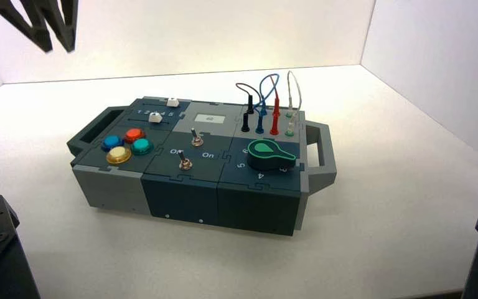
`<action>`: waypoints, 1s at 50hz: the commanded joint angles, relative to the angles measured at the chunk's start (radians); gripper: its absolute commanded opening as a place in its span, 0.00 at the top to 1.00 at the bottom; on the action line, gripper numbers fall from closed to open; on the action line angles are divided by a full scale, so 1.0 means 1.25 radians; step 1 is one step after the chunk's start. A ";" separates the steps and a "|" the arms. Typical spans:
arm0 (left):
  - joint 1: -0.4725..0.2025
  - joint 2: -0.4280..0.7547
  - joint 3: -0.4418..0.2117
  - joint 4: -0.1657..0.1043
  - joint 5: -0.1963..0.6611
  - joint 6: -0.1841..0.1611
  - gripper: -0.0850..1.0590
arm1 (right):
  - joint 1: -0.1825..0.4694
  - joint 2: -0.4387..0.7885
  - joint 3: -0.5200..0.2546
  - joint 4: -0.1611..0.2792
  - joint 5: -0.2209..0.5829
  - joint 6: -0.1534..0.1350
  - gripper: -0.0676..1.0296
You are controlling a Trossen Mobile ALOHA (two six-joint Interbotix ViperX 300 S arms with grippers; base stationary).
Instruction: Flip the top switch on with the right gripper.
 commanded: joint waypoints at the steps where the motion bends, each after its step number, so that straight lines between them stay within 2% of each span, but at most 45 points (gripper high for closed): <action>1: 0.020 0.031 -0.015 0.000 -0.011 0.006 0.52 | 0.010 0.006 -0.045 0.002 -0.005 -0.017 0.59; 11: 0.033 0.121 -0.009 0.000 -0.018 0.060 0.52 | 0.017 0.017 -0.063 0.004 -0.004 -0.027 0.59; 15: 0.033 0.157 -0.009 -0.001 -0.027 0.071 0.52 | 0.033 0.032 -0.072 0.004 0.001 -0.037 0.59; 29: 0.032 0.226 -0.004 0.000 -0.086 0.092 0.52 | 0.090 0.131 -0.103 0.002 -0.010 -0.048 0.59; 32: 0.033 0.228 -0.004 0.000 -0.087 0.094 0.52 | 0.091 0.134 -0.104 0.002 -0.011 -0.049 0.59; 33: 0.033 0.247 -0.004 0.000 -0.101 0.097 0.52 | 0.096 0.152 -0.108 0.002 -0.013 -0.058 0.59; 41: 0.033 0.302 -0.009 0.001 -0.125 0.098 0.52 | 0.097 0.198 -0.121 0.000 -0.015 -0.072 0.59; 50: 0.033 0.364 -0.015 0.000 -0.156 0.098 0.52 | 0.097 0.221 -0.130 0.000 -0.015 -0.074 0.59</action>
